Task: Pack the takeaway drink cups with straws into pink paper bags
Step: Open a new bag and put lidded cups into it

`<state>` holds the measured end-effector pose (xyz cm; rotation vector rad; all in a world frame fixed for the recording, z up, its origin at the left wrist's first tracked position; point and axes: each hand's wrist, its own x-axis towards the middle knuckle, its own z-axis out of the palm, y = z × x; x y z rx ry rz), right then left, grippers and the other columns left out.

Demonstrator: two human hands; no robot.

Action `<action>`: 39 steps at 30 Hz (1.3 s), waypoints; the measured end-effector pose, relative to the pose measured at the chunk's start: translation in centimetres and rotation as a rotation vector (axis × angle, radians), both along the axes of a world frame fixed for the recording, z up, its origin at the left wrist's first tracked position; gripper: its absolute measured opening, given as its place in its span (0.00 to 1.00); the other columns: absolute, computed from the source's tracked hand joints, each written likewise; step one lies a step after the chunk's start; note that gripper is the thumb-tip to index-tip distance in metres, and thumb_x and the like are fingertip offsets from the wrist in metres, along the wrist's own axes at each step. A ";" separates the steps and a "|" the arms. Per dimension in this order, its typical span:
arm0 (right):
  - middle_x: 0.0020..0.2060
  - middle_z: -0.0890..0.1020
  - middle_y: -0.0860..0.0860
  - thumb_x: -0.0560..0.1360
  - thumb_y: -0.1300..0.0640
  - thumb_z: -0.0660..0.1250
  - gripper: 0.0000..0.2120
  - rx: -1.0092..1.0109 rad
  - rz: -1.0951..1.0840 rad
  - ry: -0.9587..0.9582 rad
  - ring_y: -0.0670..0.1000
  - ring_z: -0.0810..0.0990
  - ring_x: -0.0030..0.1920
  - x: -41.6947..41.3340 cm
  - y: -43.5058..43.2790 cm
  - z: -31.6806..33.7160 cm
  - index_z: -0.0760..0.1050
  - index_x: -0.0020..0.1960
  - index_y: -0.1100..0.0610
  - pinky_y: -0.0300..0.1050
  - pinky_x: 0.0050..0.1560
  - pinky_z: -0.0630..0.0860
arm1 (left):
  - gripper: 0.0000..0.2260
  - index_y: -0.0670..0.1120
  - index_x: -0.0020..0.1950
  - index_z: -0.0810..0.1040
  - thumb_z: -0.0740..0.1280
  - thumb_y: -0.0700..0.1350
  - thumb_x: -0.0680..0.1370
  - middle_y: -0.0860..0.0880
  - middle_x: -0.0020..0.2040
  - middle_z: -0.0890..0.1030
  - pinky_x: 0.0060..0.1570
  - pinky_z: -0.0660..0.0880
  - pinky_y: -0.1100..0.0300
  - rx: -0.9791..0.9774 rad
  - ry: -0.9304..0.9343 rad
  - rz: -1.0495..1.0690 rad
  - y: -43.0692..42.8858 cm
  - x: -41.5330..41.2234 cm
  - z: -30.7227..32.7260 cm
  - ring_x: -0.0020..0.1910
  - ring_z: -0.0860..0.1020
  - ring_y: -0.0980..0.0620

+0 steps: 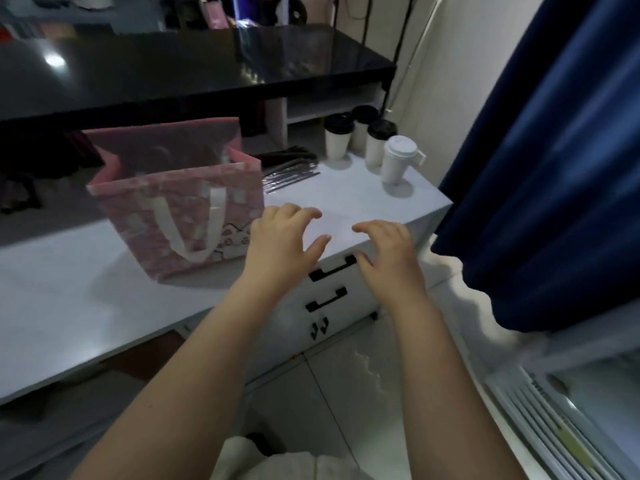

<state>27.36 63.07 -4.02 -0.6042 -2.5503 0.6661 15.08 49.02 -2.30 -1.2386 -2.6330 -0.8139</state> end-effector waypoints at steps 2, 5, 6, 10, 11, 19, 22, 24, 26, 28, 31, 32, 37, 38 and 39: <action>0.62 0.75 0.49 0.74 0.61 0.67 0.20 -0.011 -0.036 -0.087 0.53 0.66 0.65 2.7 0.8 -1.7 0.74 0.65 0.52 0.49 0.66 0.65 | 0.19 0.53 0.67 0.74 0.65 0.56 0.78 0.49 0.62 0.76 0.57 0.66 0.50 -0.108 -0.048 -0.052 2.4 2.1 -2.3 0.63 0.70 0.44; 0.63 0.74 0.47 0.74 0.60 0.66 0.21 -0.034 -0.109 -0.179 0.51 0.64 0.66 5.7 1.5 -3.8 0.72 0.67 0.50 0.50 0.66 0.64 | 0.19 0.53 0.67 0.74 0.65 0.55 0.77 0.49 0.63 0.75 0.58 0.66 0.50 -0.208 -0.081 -0.123 4.9 4.3 -5.3 0.64 0.69 0.44; 0.63 0.74 0.47 0.74 0.60 0.66 0.21 -0.039 -0.134 -0.194 0.51 0.64 0.66 6.4 1.8 -4.3 0.72 0.67 0.49 0.50 0.67 0.64 | 0.20 0.53 0.68 0.73 0.65 0.56 0.77 0.49 0.63 0.75 0.59 0.66 0.49 -0.226 -0.088 -0.144 5.5 4.7 -6.0 0.65 0.68 0.44; 0.63 0.75 0.47 0.75 0.59 0.67 0.21 -0.039 -0.197 -0.226 0.52 0.65 0.65 7.5 2.8 -5.7 0.72 0.67 0.49 0.51 0.67 0.66 | 0.20 0.54 0.68 0.73 0.65 0.57 0.77 0.50 0.66 0.74 0.61 0.64 0.48 -0.252 -0.102 -0.209 8.3 5.0 -7.7 0.66 0.67 0.44; 0.63 0.75 0.47 0.75 0.59 0.67 0.21 -0.045 -0.208 -0.233 0.52 0.66 0.65 7.6 3.1 -6.0 0.72 0.67 0.50 0.51 0.66 0.66 | 0.20 0.54 0.68 0.73 0.65 0.56 0.77 0.50 0.66 0.74 0.62 0.64 0.48 -0.253 -0.107 -0.223 9.1 4.9 -7.9 0.66 0.67 0.44; 0.62 0.76 0.47 0.74 0.57 0.68 0.20 -0.058 -0.302 -0.267 0.52 0.66 0.65 4.2 9.0 -5.8 0.73 0.66 0.50 0.52 0.66 0.66 | 0.19 0.52 0.67 0.74 0.65 0.53 0.77 0.49 0.64 0.75 0.61 0.64 0.49 -0.226 -0.156 -0.228 15.7 0.6 -9.5 0.66 0.69 0.45; 0.61 0.76 0.47 0.74 0.58 0.68 0.20 -0.044 -0.316 -0.233 0.52 0.66 0.65 0.2 12.2 -5.0 0.73 0.65 0.51 0.51 0.65 0.67 | 0.19 0.51 0.67 0.74 0.64 0.51 0.77 0.48 0.65 0.74 0.60 0.63 0.50 -0.226 -0.182 -0.187 19.2 -2.7 -9.4 0.67 0.67 0.45; 0.62 0.76 0.46 0.74 0.59 0.68 0.20 -0.033 -0.296 -0.222 0.51 0.65 0.65 -2.9 14.0 -4.4 0.73 0.66 0.51 0.49 0.65 0.66 | 0.19 0.50 0.68 0.73 0.64 0.51 0.78 0.48 0.66 0.73 0.60 0.63 0.50 -0.236 -0.189 -0.185 21.2 -4.8 -9.2 0.67 0.66 0.45; 0.62 0.76 0.45 0.75 0.58 0.68 0.20 -0.024 -0.271 -0.207 0.50 0.66 0.65 -6.2 16.0 -3.9 0.73 0.66 0.51 0.47 0.65 0.65 | 0.19 0.51 0.69 0.72 0.63 0.51 0.78 0.48 0.66 0.72 0.60 0.63 0.50 -0.220 -0.176 -0.169 23.0 -7.3 -9.0 0.67 0.66 0.45; 0.63 0.76 0.45 0.75 0.57 0.68 0.20 -0.034 -0.287 -0.185 0.50 0.66 0.66 -8.1 17.3 -3.7 0.73 0.67 0.51 0.45 0.65 0.64 | 0.20 0.51 0.70 0.71 0.63 0.50 0.78 0.48 0.67 0.72 0.61 0.63 0.50 -0.194 -0.163 -0.131 24.0 -9.4 -8.7 0.67 0.65 0.45; 0.63 0.75 0.46 0.75 0.56 0.67 0.20 -0.074 -0.302 -0.165 0.50 0.65 0.67 -11.6 19.4 -4.3 0.72 0.67 0.50 0.48 0.66 0.66 | 0.21 0.51 0.71 0.69 0.63 0.50 0.78 0.48 0.67 0.72 0.61 0.62 0.49 -0.174 -0.174 -0.058 25.7 -13.2 -8.8 0.67 0.65 0.44; 0.63 0.75 0.46 0.75 0.56 0.67 0.21 -0.084 -0.288 -0.176 0.50 0.64 0.67 -12.5 19.7 -4.7 0.71 0.67 0.50 0.49 0.66 0.66 | 0.22 0.51 0.71 0.69 0.63 0.50 0.78 0.48 0.67 0.72 0.61 0.62 0.49 -0.178 -0.182 -0.042 26.0 -14.0 -9.0 0.67 0.65 0.44; 0.65 0.73 0.46 0.74 0.52 0.70 0.22 -0.095 -0.149 -0.201 0.49 0.62 0.67 -16.2 22.2 -5.4 0.72 0.67 0.49 0.48 0.66 0.65 | 0.22 0.52 0.71 0.68 0.64 0.51 0.77 0.48 0.69 0.70 0.63 0.60 0.49 -0.204 -0.190 0.006 27.3 -16.1 -9.7 0.69 0.63 0.44; 0.65 0.73 0.47 0.74 0.52 0.70 0.22 -0.078 -0.142 -0.191 0.49 0.63 0.67 -17.1 23.0 -5.1 0.72 0.67 0.49 0.49 0.67 0.64 | 0.22 0.52 0.72 0.68 0.64 0.51 0.77 0.49 0.69 0.69 0.64 0.60 0.48 -0.209 -0.179 0.028 27.5 -16.5 -9.8 0.69 0.63 0.44; 0.65 0.73 0.47 0.73 0.52 0.70 0.22 -0.054 -0.141 -0.185 0.50 0.63 0.67 -18.1 23.9 -4.8 0.72 0.67 0.50 0.50 0.67 0.63 | 0.23 0.52 0.72 0.68 0.64 0.51 0.77 0.49 0.70 0.69 0.65 0.60 0.48 -0.211 -0.166 0.050 27.9 -17.0 -9.7 0.70 0.62 0.44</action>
